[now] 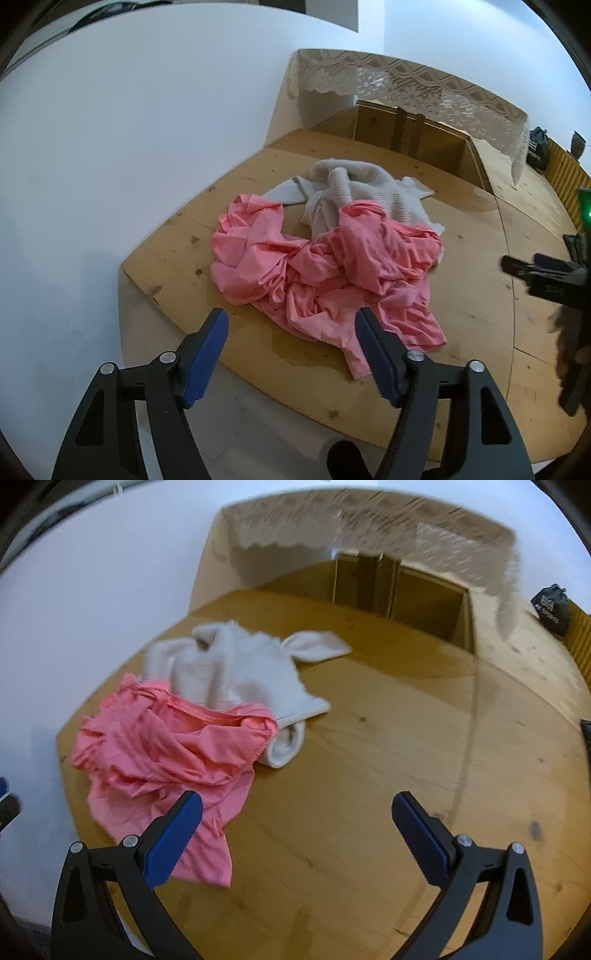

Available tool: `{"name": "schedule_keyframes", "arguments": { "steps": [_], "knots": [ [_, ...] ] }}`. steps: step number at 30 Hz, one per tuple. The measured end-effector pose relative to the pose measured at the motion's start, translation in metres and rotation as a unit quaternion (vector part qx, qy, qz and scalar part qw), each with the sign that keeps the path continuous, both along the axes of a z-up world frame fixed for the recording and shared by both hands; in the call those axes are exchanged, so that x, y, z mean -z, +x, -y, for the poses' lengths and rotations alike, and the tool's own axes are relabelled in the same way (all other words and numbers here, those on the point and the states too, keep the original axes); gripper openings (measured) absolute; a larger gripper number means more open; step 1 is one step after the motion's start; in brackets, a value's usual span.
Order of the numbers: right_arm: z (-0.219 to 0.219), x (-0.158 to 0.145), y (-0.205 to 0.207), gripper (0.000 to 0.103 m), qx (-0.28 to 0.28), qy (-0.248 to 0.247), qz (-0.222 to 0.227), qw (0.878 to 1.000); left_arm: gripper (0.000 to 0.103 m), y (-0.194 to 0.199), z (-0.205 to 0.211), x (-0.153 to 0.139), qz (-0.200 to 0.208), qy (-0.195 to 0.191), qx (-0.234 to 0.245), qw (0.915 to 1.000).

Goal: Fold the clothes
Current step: 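Grasp the pink shirt with the right gripper while the left gripper grasps another edge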

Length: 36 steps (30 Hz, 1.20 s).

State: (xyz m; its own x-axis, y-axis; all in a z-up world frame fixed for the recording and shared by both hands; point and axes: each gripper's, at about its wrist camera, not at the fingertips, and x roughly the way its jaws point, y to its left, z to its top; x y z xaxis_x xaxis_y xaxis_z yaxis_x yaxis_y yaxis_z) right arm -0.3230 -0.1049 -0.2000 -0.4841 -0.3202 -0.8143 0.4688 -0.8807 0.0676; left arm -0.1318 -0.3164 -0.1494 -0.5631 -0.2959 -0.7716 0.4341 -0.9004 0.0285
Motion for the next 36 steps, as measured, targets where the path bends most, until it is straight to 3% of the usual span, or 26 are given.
{"name": "schedule_keyframes", "arguments": {
  "steps": [5,9,13,17,22,25,26,28,29,32,36],
  "knots": [
    [0.052,0.036,-0.026,0.103,-0.015,0.037,0.006,0.999,0.077,-0.006,0.016,0.011,0.007,-0.004,-0.005,1.0000],
    [0.077,0.052,-0.036,0.103,-0.021,0.042,0.041,0.998,0.077,-0.005,0.030,0.018,0.011,0.001,-0.011,0.9999],
    [0.073,0.019,-0.023,0.103,0.004,-0.002,0.015,1.000,0.077,-0.002,0.041,0.023,0.013,0.005,-0.021,0.9997],
    [0.091,-0.009,-0.001,0.103,-0.039,-0.056,0.044,0.997,0.077,0.004,0.052,0.028,0.012,0.006,-0.029,0.9995],
    [0.159,-0.015,0.021,0.103,-0.100,0.014,-0.005,0.995,0.077,0.015,0.061,0.029,0.010,0.017,-0.039,0.9991],
    [0.186,0.003,0.018,0.103,-0.112,0.049,0.011,0.992,0.077,0.027,0.065,0.025,0.009,0.011,-0.046,0.9988],
    [0.189,0.009,0.016,0.098,-0.116,0.055,0.021,0.992,0.077,0.031,0.068,0.024,0.009,0.009,-0.050,0.9987],
    [0.190,0.020,0.009,0.060,-0.122,0.062,0.039,0.990,0.077,0.040,0.074,0.022,0.010,0.005,-0.060,0.9982],
    [0.189,0.025,0.006,0.021,-0.122,0.064,0.055,0.989,0.077,0.045,0.078,0.021,0.011,0.004,-0.065,0.9978],
    [0.169,0.025,-0.004,0.017,-0.112,0.010,0.115,0.987,0.077,0.055,0.084,0.019,0.009,0.005,-0.077,0.9969],
    [0.141,-0.001,0.003,0.014,-0.104,0.000,0.101,0.989,0.077,0.060,0.081,0.013,0.005,0.005,-0.078,0.9969]
  ]
}}
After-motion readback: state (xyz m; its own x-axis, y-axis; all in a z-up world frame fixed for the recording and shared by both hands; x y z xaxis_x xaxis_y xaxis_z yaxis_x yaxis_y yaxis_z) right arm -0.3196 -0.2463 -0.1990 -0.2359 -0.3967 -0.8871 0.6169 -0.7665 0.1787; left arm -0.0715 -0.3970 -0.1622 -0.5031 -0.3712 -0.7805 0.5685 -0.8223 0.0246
